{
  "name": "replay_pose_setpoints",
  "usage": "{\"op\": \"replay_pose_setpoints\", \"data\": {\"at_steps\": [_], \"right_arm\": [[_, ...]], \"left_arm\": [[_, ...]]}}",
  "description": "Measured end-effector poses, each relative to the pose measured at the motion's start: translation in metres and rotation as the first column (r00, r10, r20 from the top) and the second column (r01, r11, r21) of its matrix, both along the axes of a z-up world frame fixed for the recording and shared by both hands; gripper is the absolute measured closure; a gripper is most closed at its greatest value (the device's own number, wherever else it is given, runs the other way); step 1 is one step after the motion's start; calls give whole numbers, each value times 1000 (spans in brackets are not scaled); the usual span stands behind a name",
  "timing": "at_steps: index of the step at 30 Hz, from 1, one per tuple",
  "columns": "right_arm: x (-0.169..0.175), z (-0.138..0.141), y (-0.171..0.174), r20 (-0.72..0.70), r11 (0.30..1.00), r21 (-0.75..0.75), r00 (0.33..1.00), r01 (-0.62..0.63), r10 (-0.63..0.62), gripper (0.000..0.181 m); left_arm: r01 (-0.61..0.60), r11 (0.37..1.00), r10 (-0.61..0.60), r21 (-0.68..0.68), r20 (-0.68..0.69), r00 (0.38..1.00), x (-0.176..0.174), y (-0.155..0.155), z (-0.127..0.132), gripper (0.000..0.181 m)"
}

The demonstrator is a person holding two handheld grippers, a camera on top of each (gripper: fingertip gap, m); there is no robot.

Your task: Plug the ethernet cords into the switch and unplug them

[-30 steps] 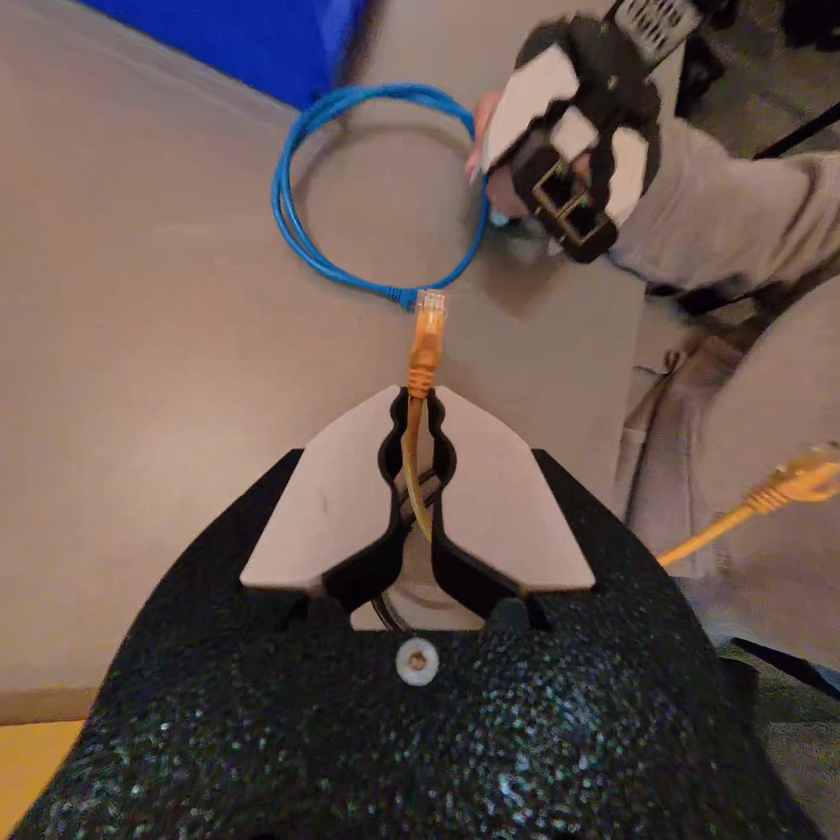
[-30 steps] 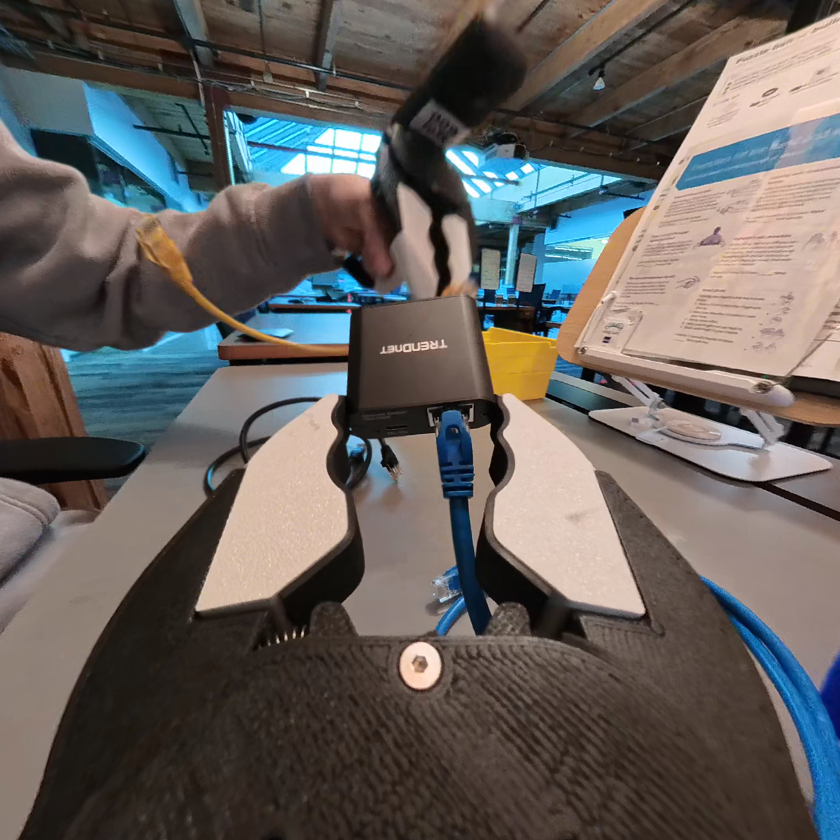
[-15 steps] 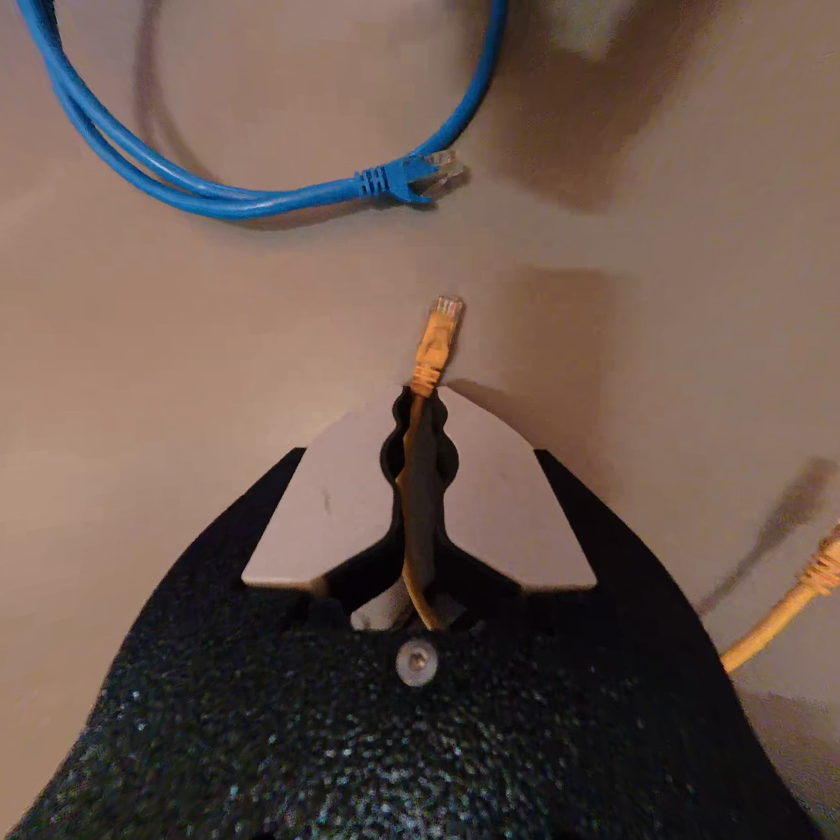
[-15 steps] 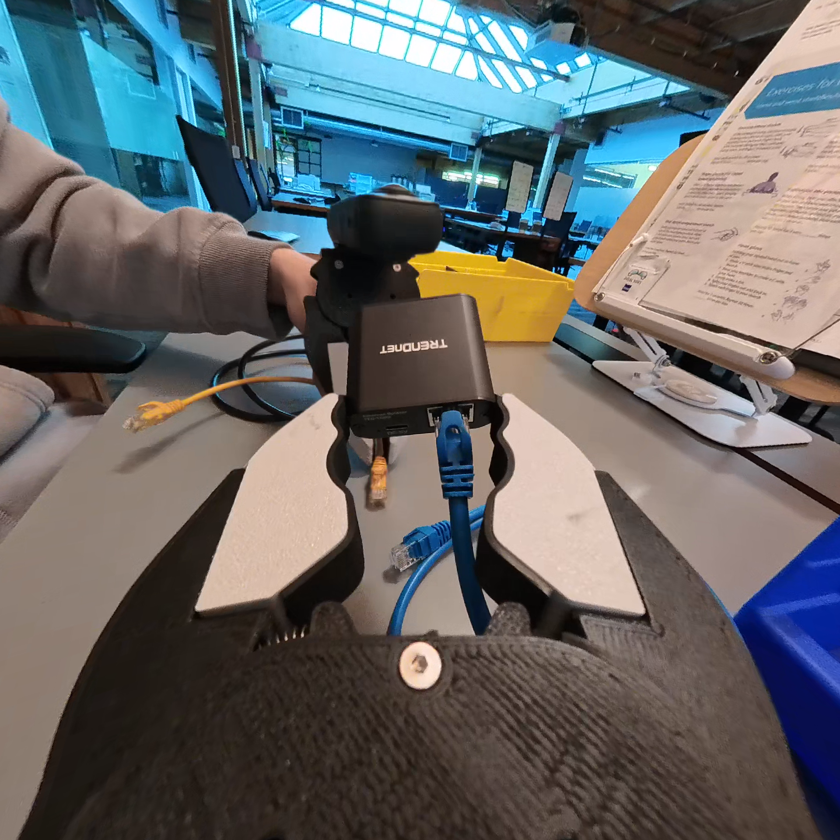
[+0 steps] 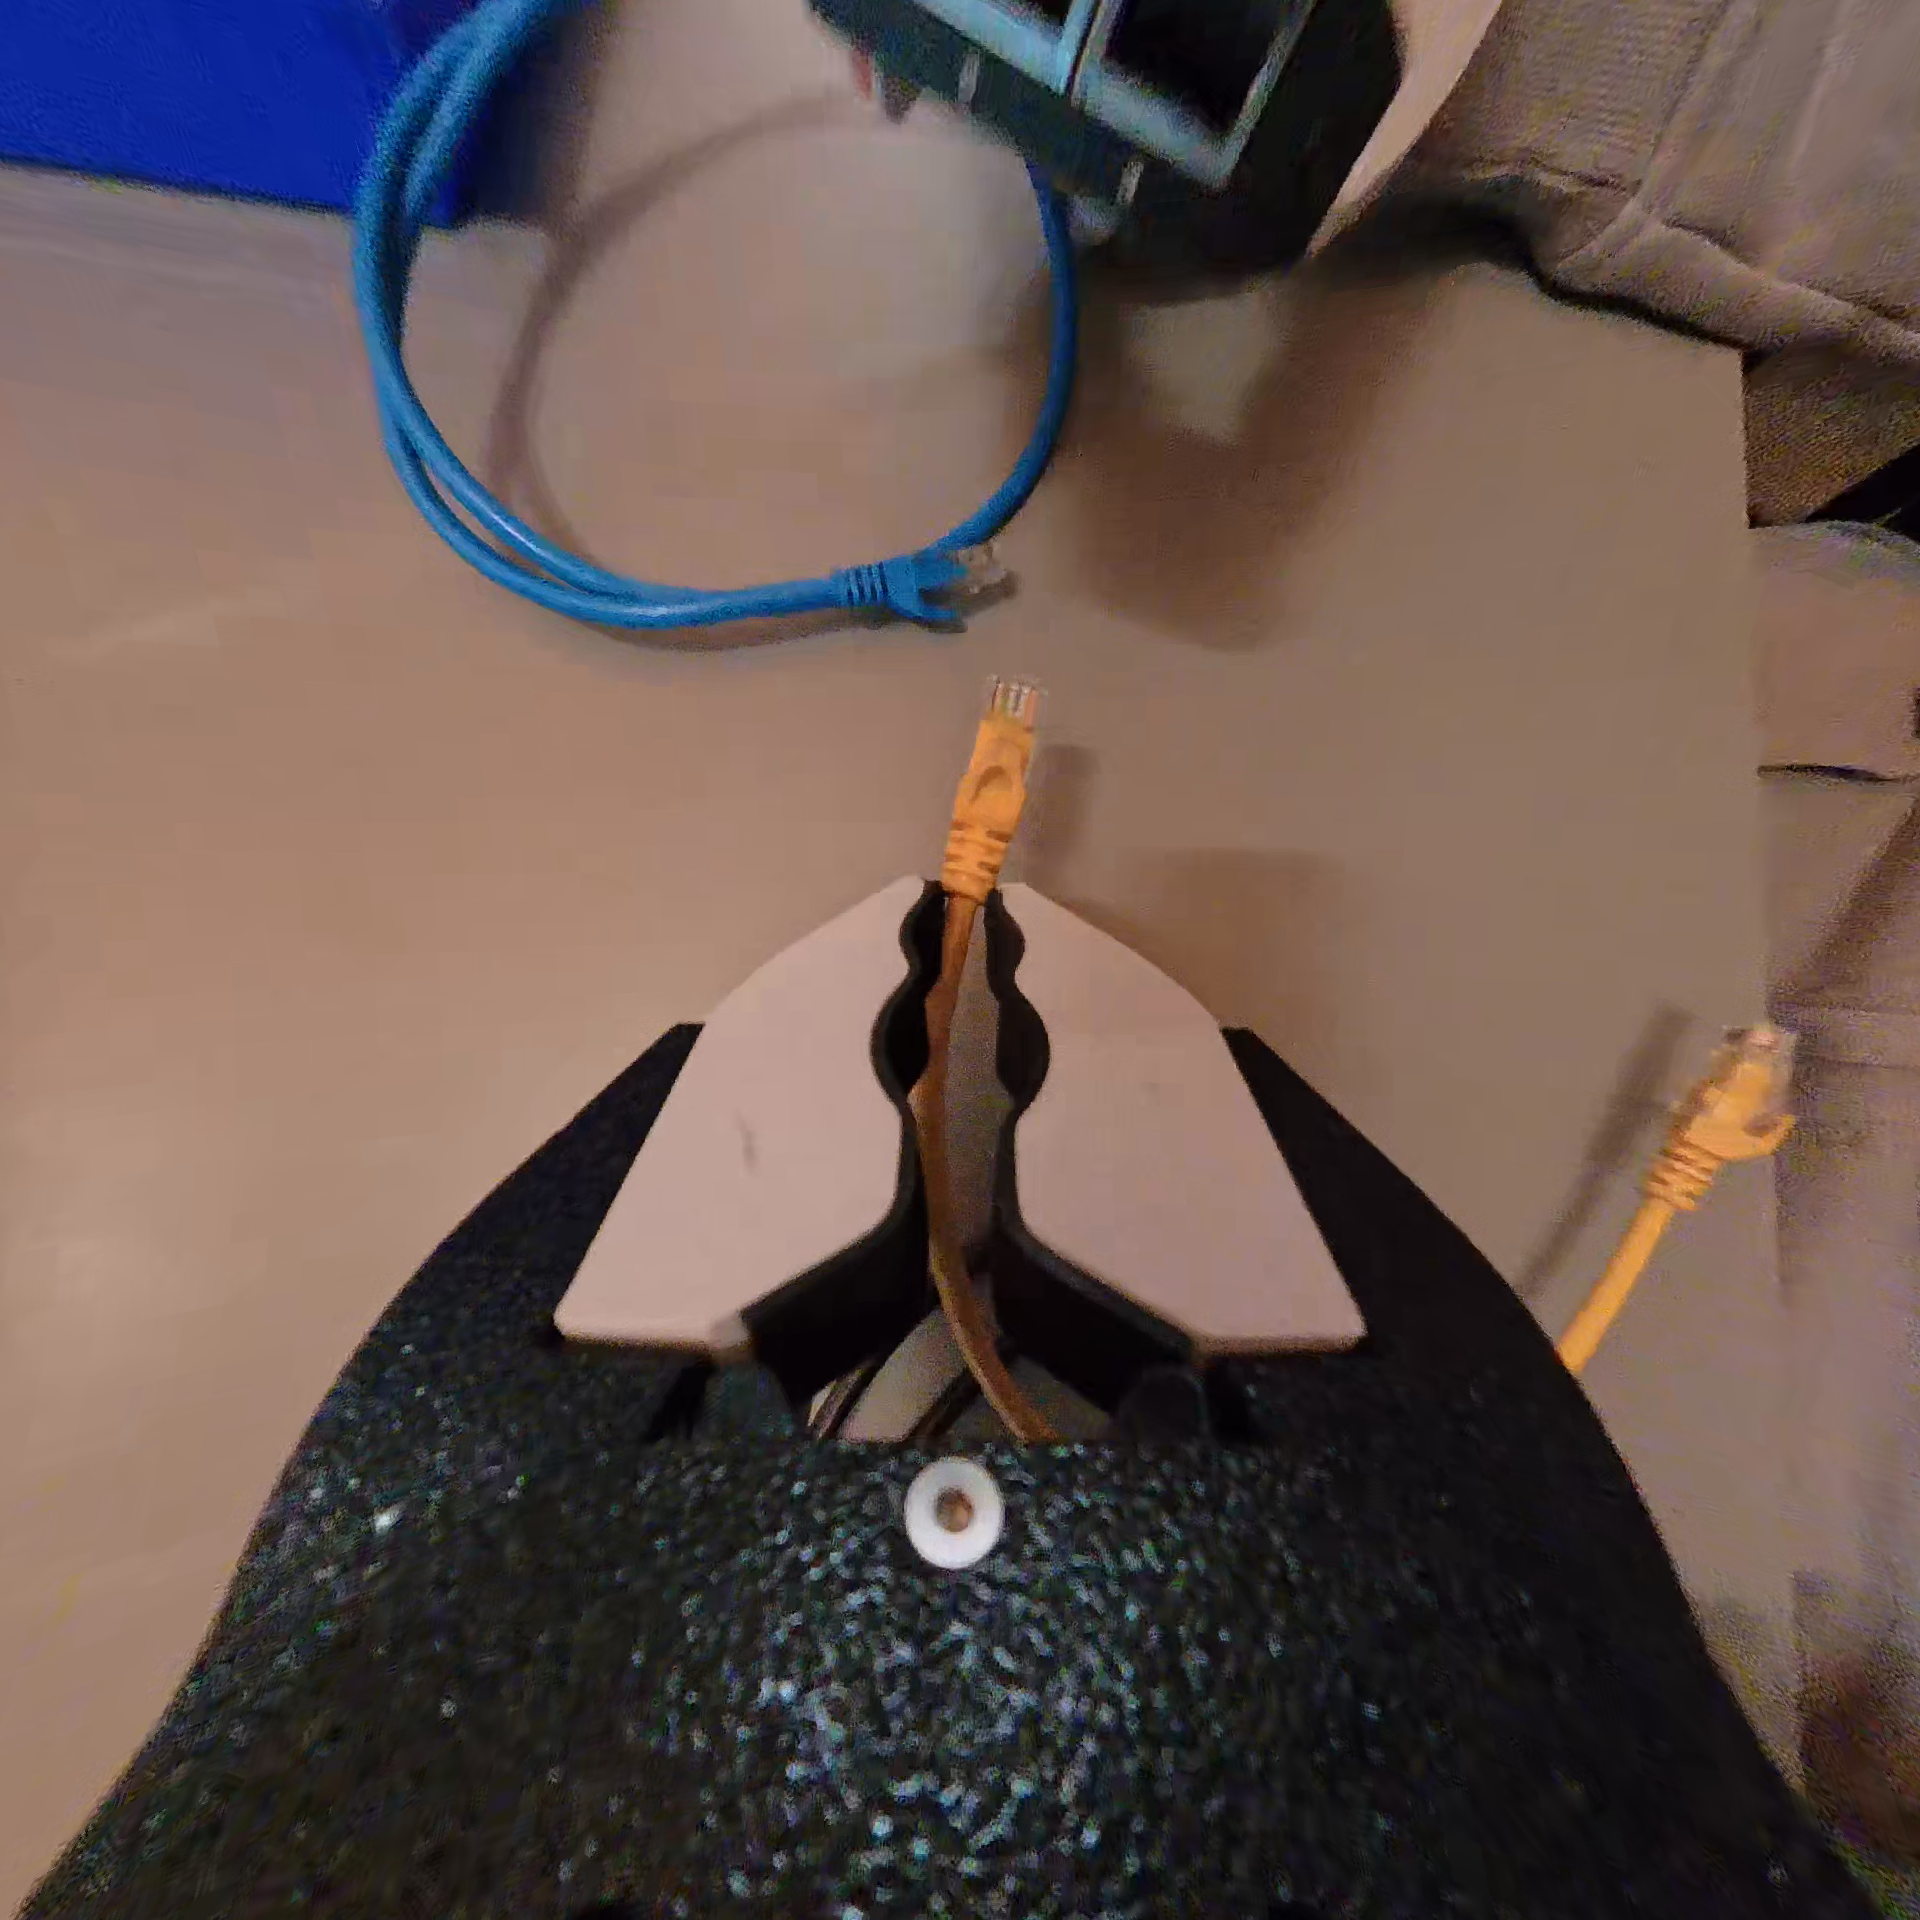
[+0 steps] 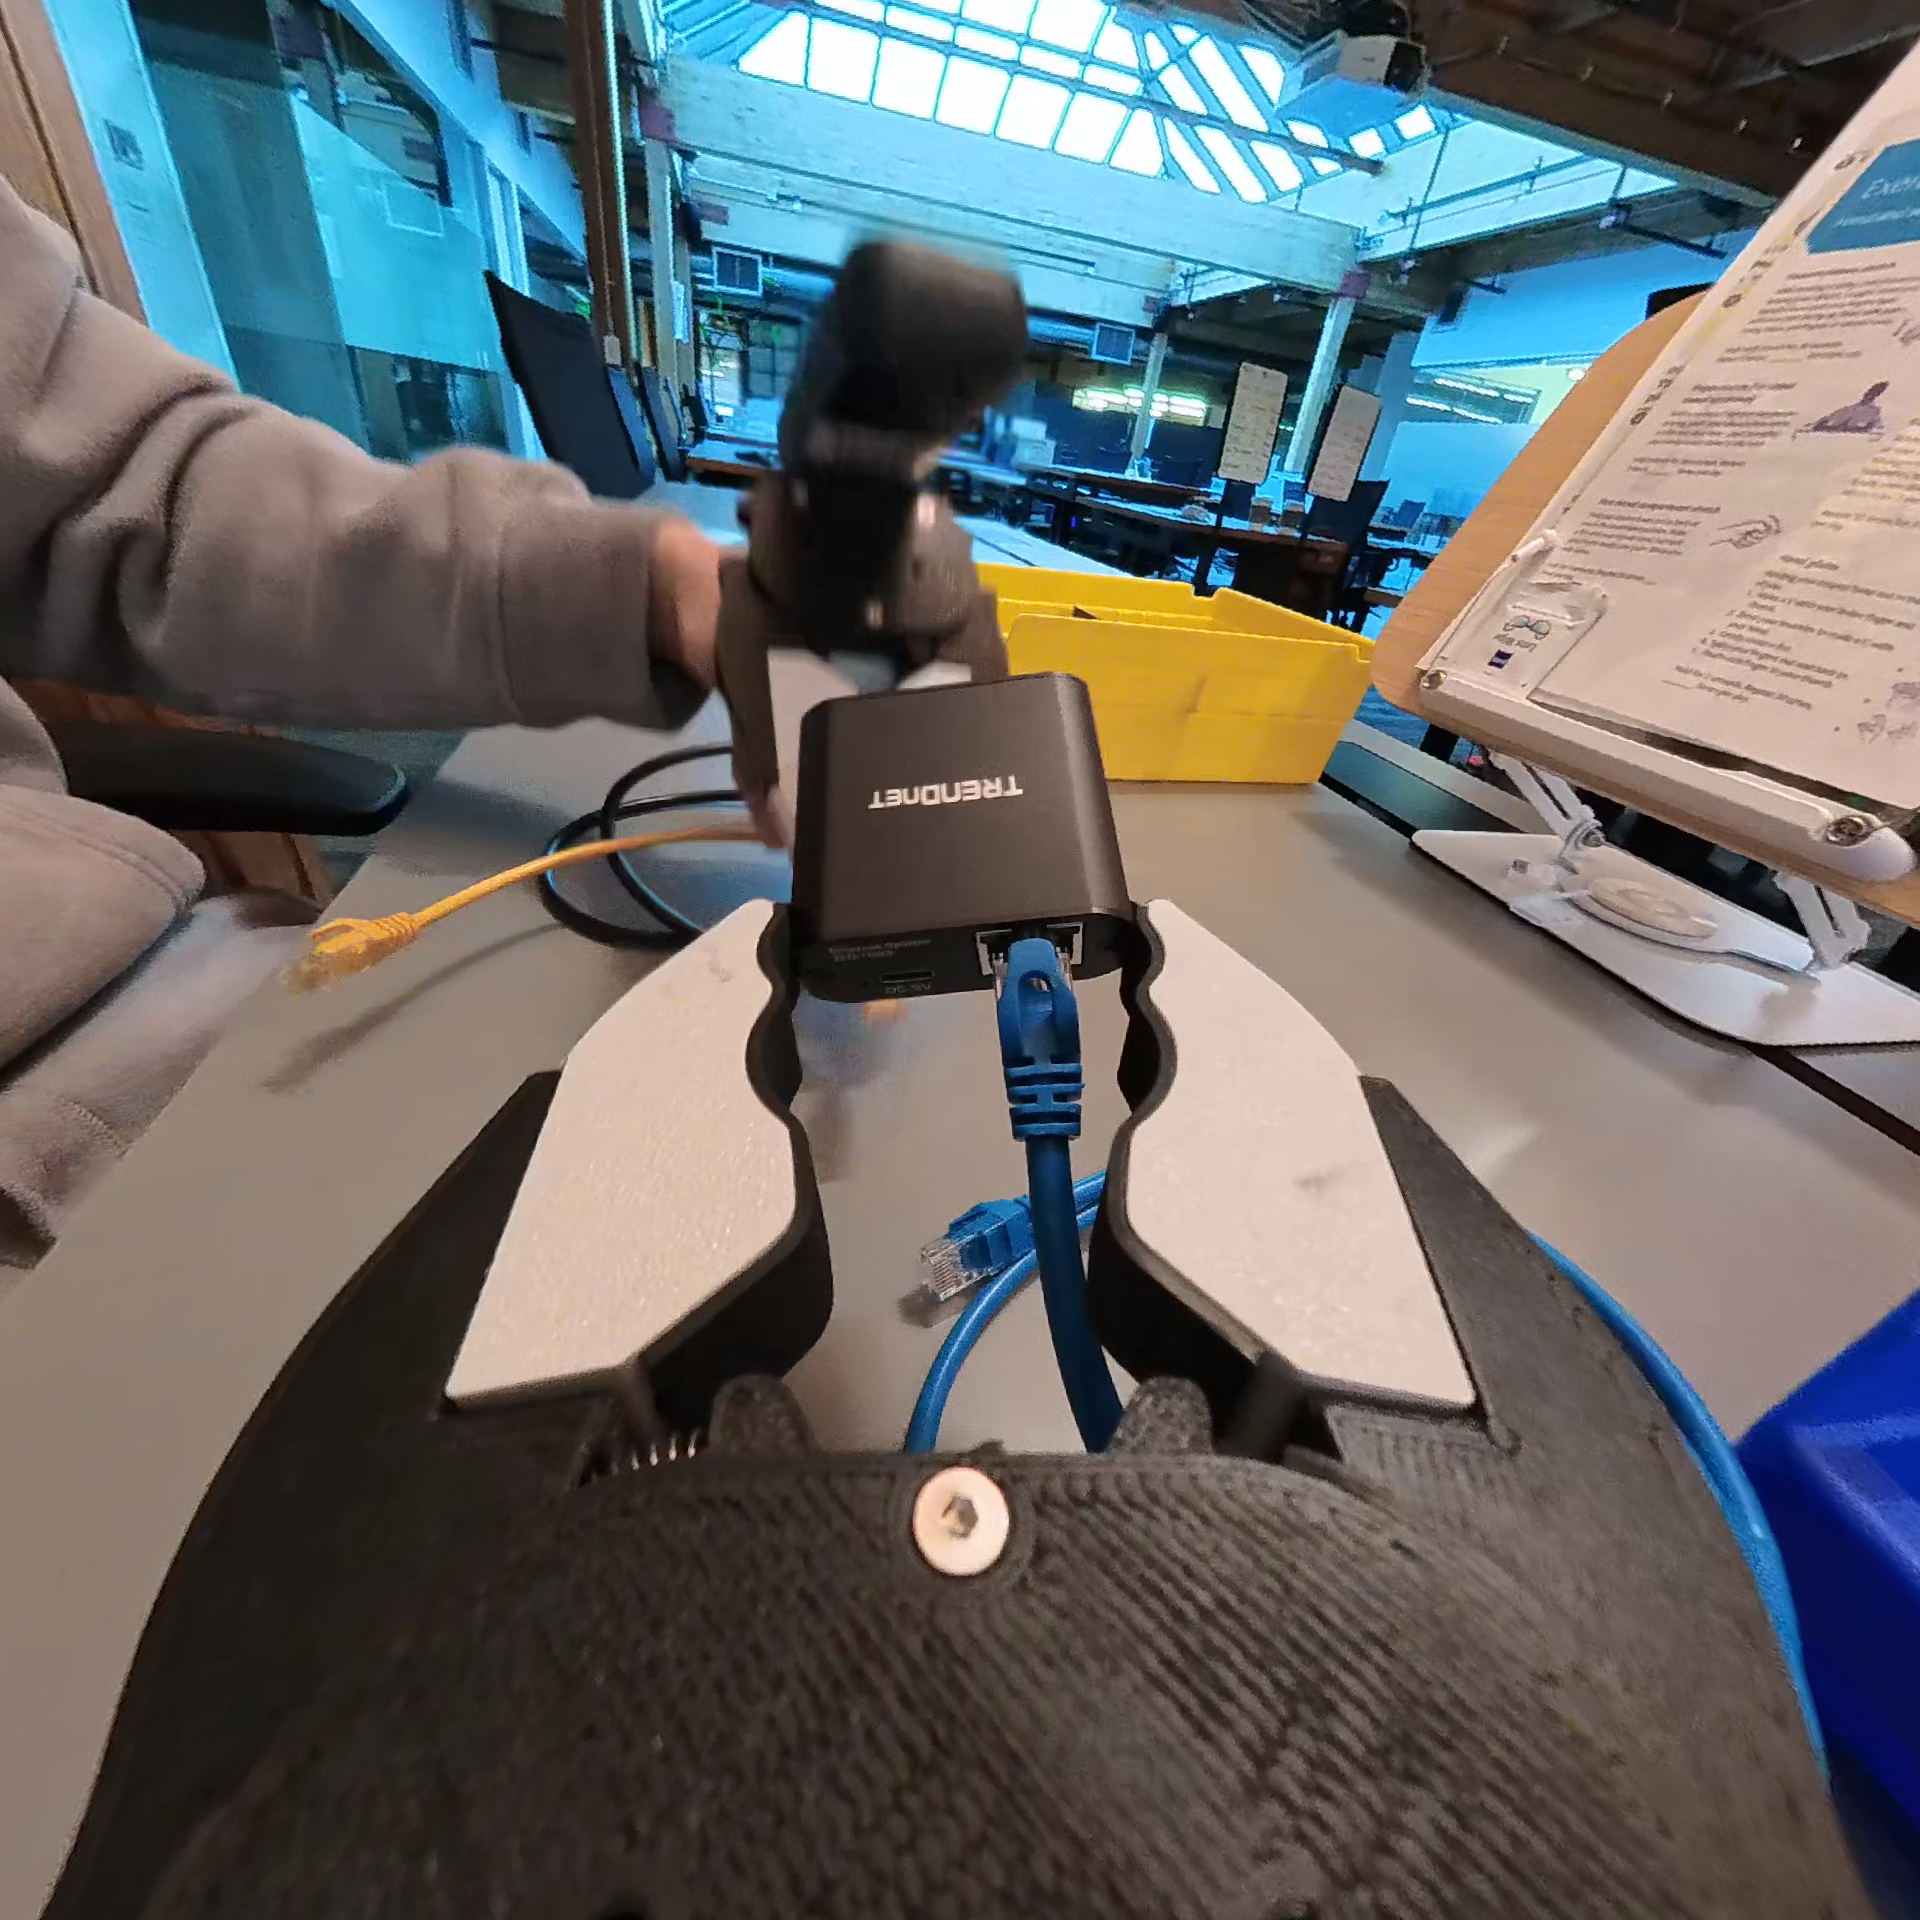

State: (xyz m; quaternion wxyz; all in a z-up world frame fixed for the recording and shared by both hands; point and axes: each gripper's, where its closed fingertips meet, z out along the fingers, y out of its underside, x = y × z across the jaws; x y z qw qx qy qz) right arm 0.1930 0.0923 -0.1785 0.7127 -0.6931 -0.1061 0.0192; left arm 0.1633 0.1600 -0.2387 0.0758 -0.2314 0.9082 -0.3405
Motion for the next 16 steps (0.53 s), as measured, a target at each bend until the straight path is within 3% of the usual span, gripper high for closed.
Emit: {"op": "replay_pose_setpoints", "data": {"at_steps": [1,3,6,16], "right_arm": [[-1,-2,1,3,1000,-13,1000,-6,6,121],[-3,-7,2,11,998,-59,1000,-11,11,121],[-7,-14,4,24,992,-126,999,-18,21,121],[-15,-25,11,63,970,-243,997,-31,47,121]], "left_arm": [[6,999,-7,34,30,1000,0,1,15,174],[3,994,-13,112,80,997,1,5,40,174],[-2,975,-19,220,92,996,0,10,57,174],[-21,955,-6,297,87,996,4,5,55,174]]}}
